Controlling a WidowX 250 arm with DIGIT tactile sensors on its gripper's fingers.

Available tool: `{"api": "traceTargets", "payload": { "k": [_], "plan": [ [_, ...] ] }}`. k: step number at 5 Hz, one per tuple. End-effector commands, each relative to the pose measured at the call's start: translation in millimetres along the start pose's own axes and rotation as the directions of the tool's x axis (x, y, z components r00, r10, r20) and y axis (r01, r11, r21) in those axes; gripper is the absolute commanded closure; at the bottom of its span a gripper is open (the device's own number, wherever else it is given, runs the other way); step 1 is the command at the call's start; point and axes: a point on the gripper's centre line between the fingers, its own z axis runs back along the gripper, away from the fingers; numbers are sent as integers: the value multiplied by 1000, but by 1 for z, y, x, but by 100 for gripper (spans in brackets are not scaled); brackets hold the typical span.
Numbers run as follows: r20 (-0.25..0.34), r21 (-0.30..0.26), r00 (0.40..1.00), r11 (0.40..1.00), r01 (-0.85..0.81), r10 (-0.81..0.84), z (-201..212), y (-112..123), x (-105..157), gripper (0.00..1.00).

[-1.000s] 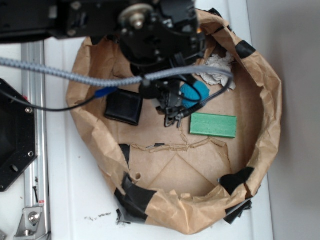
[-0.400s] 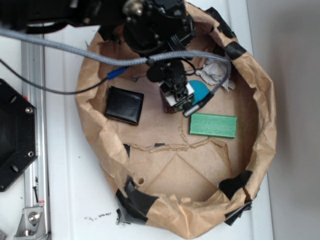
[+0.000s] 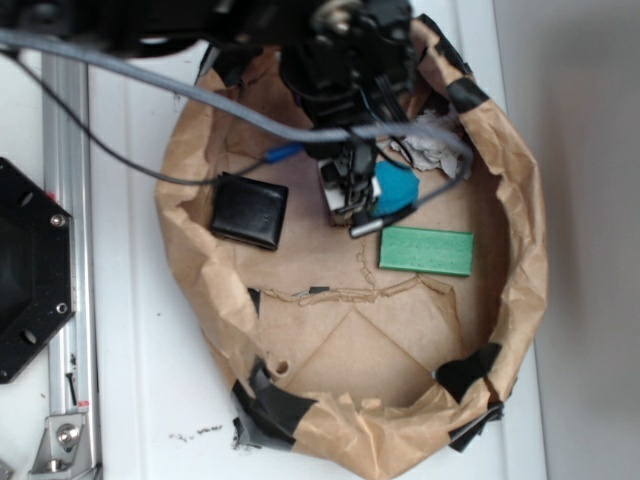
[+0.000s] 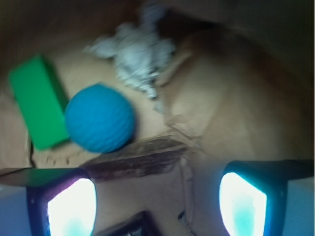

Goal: Grab the wood chip.

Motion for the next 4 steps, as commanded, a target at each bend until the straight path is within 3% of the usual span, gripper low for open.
{"api": "traceTargets", "payload": {
  "k": [1, 3, 4],
  "plan": [
    [-28, -40, 870, 871, 490, -491, 7, -19, -13, 0],
    [-28, -40, 870, 871, 490, -491, 7, -19, -13, 0],
    [-49, -69, 758, 759, 647, -650, -7, -19, 0, 0]
  ]
}}
